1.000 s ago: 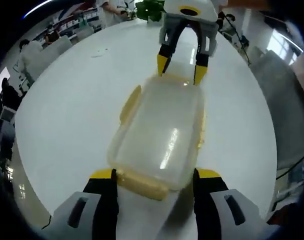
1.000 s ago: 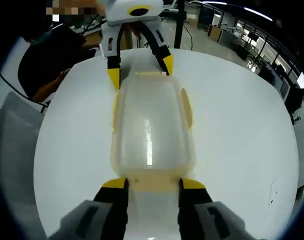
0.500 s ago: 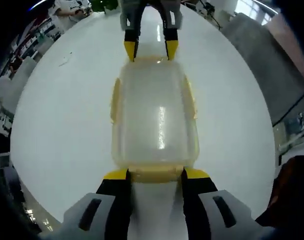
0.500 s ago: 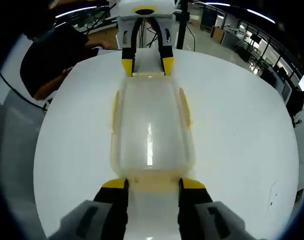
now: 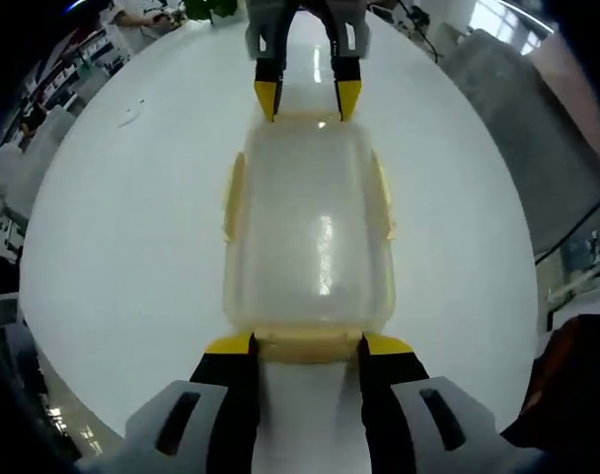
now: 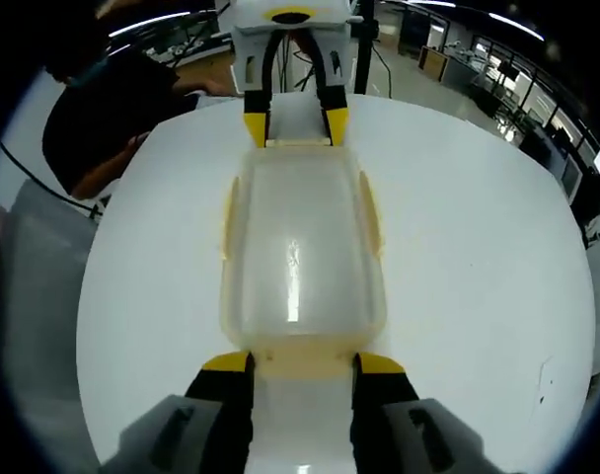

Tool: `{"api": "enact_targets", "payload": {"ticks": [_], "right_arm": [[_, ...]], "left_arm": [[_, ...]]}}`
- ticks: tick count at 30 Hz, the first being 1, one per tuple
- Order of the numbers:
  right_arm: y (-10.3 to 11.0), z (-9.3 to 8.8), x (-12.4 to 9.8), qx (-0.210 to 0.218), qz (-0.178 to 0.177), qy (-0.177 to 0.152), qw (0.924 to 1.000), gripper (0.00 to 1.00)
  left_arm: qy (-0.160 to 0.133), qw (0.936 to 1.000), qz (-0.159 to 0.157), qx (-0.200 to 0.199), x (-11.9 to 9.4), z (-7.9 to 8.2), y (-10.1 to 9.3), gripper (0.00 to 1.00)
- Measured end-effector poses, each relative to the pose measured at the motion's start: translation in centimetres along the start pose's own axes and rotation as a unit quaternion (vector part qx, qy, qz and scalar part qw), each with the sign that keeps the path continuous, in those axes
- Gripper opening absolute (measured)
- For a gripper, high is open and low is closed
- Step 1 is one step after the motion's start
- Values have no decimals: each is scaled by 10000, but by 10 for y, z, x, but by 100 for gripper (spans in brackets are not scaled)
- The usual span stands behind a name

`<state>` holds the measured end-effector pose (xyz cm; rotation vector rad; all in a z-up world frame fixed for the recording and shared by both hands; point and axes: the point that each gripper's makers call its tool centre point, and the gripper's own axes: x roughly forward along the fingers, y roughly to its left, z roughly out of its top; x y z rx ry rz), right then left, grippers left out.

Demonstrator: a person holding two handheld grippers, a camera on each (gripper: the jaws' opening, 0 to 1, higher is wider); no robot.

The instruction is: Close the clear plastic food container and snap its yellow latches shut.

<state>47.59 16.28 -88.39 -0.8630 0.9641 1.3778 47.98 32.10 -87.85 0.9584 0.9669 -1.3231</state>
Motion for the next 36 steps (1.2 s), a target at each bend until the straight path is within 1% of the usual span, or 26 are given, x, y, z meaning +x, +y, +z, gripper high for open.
{"api": "enact_targets", "payload": {"ticks": [4, 6, 11, 16, 19, 23, 29, 31, 36], "right_arm": [[4, 3, -7, -105, -12, -11, 9999, 36], [7, 4, -11, -113, 15, -80, 9999, 36], [11, 10, -25, -120, -36, -165, 9998, 36], [9, 13, -42, -131, -202, -246, 9994, 36], [10, 12, -52, -145, -247, -260, 9993, 36], [9, 13, -64, -183, -394, -268, 9987, 36], [8, 10, -77, -191, -474, -257, 9984, 36], [10, 10, -81, -227, -490, -244, 9982, 36], [10, 4, -88, -263, -526, -169, 9981, 36]], "left_arm": [[-29, 10000, -47, -43, -11, 5, -7, 37], [-14, 10000, -56, -43, -15, 5, -10, 37], [9, 10000, 41, -65, -27, 11, -13, 37], [17, 9997, 191, -121, -38, 16, -11, 37], [-17, 9996, 239, -118, -47, 24, -13, 37], [95, 9991, 406, -59, -56, 32, -10, 37], [129, 9987, 499, 10, -66, 39, -4, 37], [252, 9978, 602, 115, -70, 42, -2, 37], [197, 9979, 607, 83, -77, 52, -3, 37]]}}
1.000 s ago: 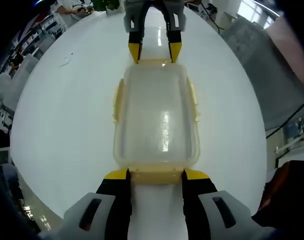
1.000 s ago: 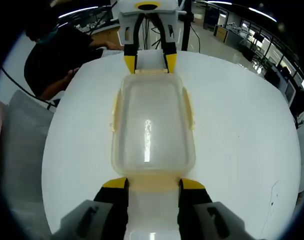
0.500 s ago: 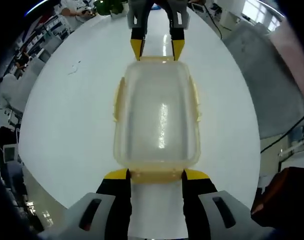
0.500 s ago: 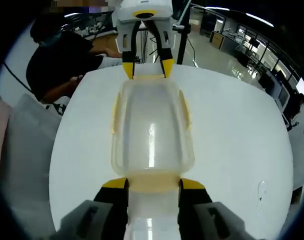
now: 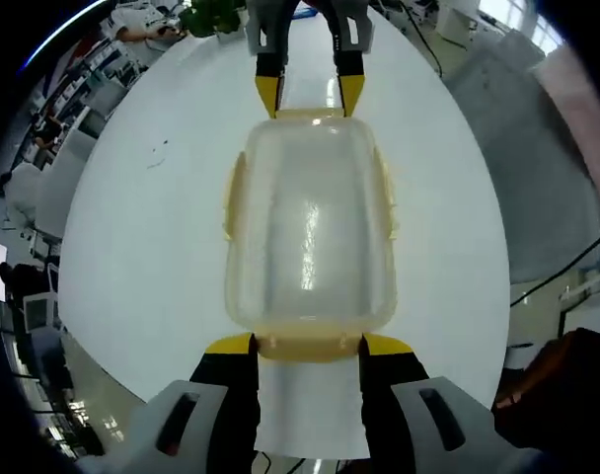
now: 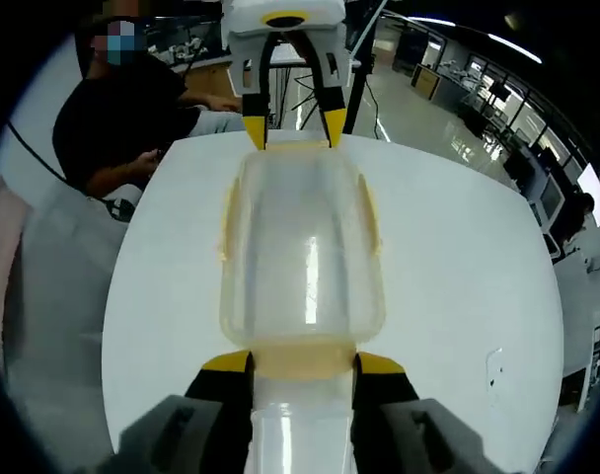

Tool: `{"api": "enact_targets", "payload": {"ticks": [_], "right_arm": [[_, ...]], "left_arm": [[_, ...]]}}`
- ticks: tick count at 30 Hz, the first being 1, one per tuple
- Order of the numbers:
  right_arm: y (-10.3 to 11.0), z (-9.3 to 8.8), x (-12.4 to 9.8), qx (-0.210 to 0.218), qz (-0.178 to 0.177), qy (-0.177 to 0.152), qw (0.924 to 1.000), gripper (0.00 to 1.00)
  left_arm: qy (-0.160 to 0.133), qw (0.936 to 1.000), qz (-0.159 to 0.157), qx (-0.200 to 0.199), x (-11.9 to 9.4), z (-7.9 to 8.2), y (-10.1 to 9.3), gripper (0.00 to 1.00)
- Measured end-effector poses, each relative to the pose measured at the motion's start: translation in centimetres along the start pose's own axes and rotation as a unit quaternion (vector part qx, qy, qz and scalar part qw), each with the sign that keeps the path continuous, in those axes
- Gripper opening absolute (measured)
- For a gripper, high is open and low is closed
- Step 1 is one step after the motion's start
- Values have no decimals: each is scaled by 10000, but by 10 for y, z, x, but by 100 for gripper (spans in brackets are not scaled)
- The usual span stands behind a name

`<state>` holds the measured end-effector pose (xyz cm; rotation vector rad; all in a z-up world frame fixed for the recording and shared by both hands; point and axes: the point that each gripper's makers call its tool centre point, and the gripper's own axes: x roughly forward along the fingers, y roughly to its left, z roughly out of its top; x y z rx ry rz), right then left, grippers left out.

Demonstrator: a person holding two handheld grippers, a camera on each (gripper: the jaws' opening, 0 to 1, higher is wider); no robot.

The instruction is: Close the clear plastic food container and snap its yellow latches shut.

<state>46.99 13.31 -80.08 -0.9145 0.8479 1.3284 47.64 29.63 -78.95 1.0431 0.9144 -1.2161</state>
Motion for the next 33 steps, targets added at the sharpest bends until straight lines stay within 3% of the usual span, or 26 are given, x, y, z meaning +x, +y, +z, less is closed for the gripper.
{"api": "enact_targets", "payload": {"ticks": [6, 15, 33], "right_arm": [[-2, -8, -12, -22, -69, 23, 10000, 36], [-5, -32, -31, 10, -152, 159, 9998, 36], [-1, -106, -58, 258, -182, 552, 9980, 36]], "left_arm": [[-27, 10000, 60, 17, -1, 12, 2, 37], [-65, 9999, 122, 84, 2, 43, 6, 37], [-327, 9992, -39, 221, 32, 115, 1, 37]]}}
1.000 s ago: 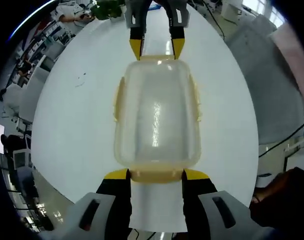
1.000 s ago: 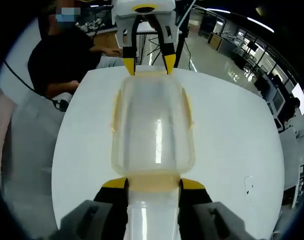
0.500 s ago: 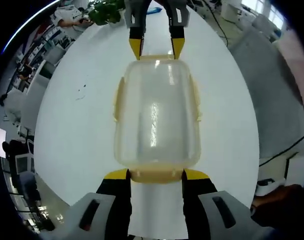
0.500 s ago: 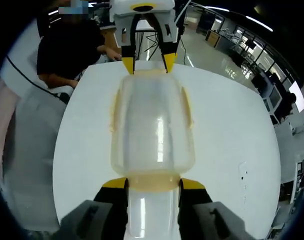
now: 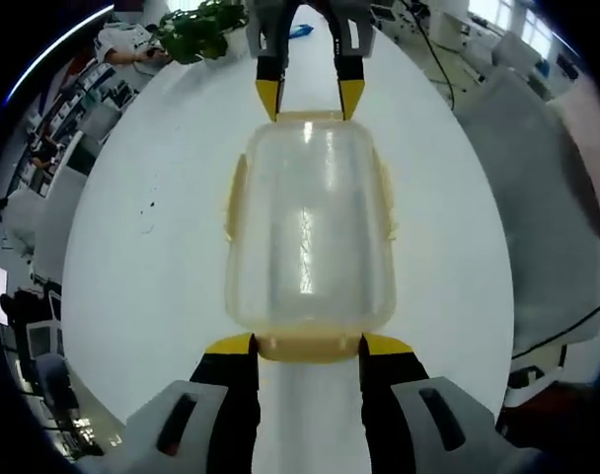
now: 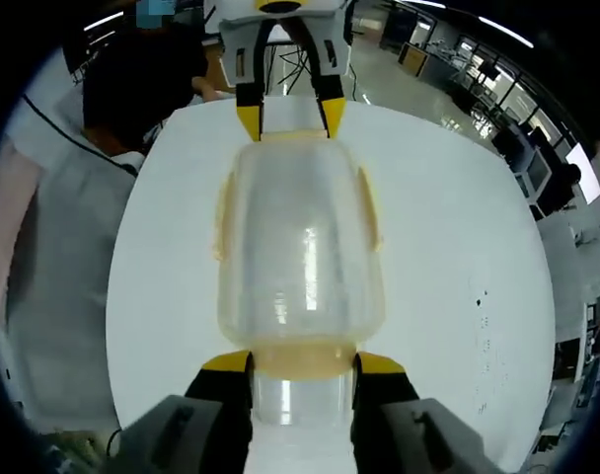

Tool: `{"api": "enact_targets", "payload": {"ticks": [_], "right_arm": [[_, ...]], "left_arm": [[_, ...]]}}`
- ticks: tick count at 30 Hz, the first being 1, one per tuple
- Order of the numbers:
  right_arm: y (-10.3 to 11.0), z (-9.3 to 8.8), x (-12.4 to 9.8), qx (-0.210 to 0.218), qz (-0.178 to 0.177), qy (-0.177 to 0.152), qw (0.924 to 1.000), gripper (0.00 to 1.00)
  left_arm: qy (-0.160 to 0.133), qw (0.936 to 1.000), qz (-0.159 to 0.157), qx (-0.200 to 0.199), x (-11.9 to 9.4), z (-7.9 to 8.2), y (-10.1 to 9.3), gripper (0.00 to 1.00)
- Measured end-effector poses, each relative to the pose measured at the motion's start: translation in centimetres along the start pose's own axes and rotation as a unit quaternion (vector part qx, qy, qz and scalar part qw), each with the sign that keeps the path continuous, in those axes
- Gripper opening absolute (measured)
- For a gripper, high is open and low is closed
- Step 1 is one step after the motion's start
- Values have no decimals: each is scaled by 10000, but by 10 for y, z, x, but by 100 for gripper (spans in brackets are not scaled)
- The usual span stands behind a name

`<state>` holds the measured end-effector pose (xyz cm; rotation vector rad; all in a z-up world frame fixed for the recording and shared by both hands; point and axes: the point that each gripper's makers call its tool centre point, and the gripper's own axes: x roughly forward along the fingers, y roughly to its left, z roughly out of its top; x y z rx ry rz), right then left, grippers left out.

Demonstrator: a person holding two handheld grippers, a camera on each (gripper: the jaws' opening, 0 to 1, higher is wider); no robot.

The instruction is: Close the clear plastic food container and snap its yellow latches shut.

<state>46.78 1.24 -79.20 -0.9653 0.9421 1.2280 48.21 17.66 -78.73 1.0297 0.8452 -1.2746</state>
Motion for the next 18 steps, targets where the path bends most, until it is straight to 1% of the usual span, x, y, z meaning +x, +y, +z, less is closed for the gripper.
{"api": "enact_targets", "payload": {"ticks": [4, 12, 16, 18], "right_arm": [[0, -19, -3, 43, 3, 118, 9999, 36], [-2, -48, -9, 120, 23, 262, 9996, 36], [-4, -64, -12, 136, 19, 378, 9992, 36], [-5, -72, -13, 167, 2, 404, 9990, 36]], "left_arm": [[-24, 10000, -41, 28, 8, 17, 0, 37], [-89, 9999, -124, 78, 20, 44, 2, 37], [-202, 9996, -152, 80, 24, 60, 2, 37], [-237, 9996, -163, 78, 28, 65, 3, 37]]}}
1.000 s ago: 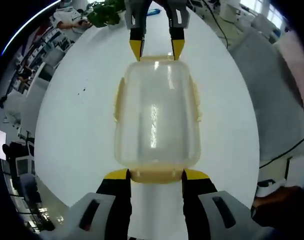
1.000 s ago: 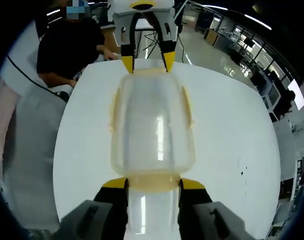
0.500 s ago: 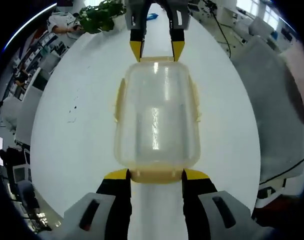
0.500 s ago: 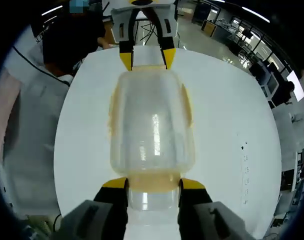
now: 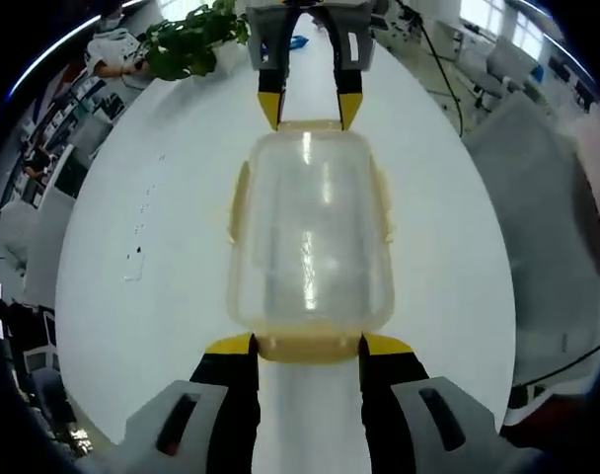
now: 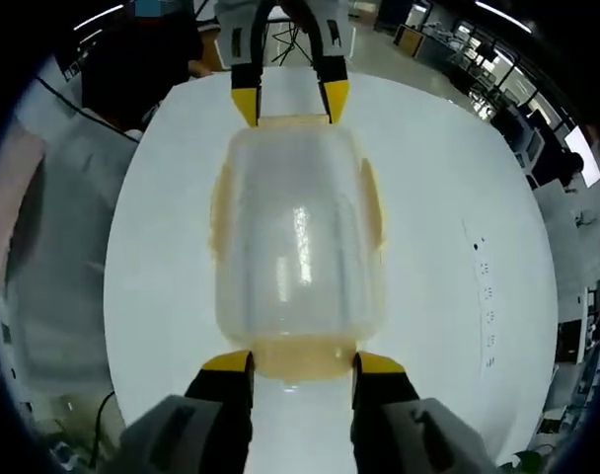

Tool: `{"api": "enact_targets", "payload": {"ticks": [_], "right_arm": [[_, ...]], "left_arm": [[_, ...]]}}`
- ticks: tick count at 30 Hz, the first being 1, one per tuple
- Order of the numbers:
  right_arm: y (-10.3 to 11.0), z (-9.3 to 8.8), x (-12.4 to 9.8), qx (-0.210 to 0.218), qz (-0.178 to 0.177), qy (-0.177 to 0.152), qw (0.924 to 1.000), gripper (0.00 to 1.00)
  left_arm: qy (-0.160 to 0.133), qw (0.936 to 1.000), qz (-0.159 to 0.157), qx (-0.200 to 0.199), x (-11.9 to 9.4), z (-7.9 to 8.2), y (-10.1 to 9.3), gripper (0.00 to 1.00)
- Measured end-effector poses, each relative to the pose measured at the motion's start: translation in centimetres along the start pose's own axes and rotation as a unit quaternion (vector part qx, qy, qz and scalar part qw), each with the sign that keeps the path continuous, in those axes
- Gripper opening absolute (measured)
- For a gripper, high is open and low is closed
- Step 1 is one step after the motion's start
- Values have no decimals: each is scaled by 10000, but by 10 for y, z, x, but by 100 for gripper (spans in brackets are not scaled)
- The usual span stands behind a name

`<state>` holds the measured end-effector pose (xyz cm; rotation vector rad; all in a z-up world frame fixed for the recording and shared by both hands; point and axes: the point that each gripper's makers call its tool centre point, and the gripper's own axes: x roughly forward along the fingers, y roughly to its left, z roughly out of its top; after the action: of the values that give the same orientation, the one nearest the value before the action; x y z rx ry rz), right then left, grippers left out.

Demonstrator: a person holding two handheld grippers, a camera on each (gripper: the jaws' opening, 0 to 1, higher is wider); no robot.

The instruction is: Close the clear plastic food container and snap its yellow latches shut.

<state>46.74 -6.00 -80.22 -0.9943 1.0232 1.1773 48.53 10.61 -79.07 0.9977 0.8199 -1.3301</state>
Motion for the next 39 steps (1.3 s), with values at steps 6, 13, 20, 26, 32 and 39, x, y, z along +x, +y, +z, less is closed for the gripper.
{"api": "enact_targets", "payload": {"ticks": [6, 13, 20, 26, 32, 39], "right_arm": [[2, -18, 0, 38, 52, 97, 9999, 36], [3, -39, 1, 91, 92, 204, 9997, 36], [4, -46, 8, 139, 118, 210, 9996, 36], [3, -42, 12, 202, 105, 104, 9997, 36], [3, -41, 12, 182, 132, 50, 9997, 37], [6, -43, 14, 425, 156, 33, 9990, 37]], "left_arm": [[-47, 10000, -86, 12, 13, 15, -2, 37], [-234, 9996, -164, -46, 25, 30, -3, 37], [-231, 9994, -268, -63, 35, 32, -5, 37], [-177, 9994, -289, -107, 37, 27, -3, 37], [-203, 9989, -359, -206, 38, 25, -6, 37], [-285, 9981, -343, -420, 36, 24, -5, 38]]}}
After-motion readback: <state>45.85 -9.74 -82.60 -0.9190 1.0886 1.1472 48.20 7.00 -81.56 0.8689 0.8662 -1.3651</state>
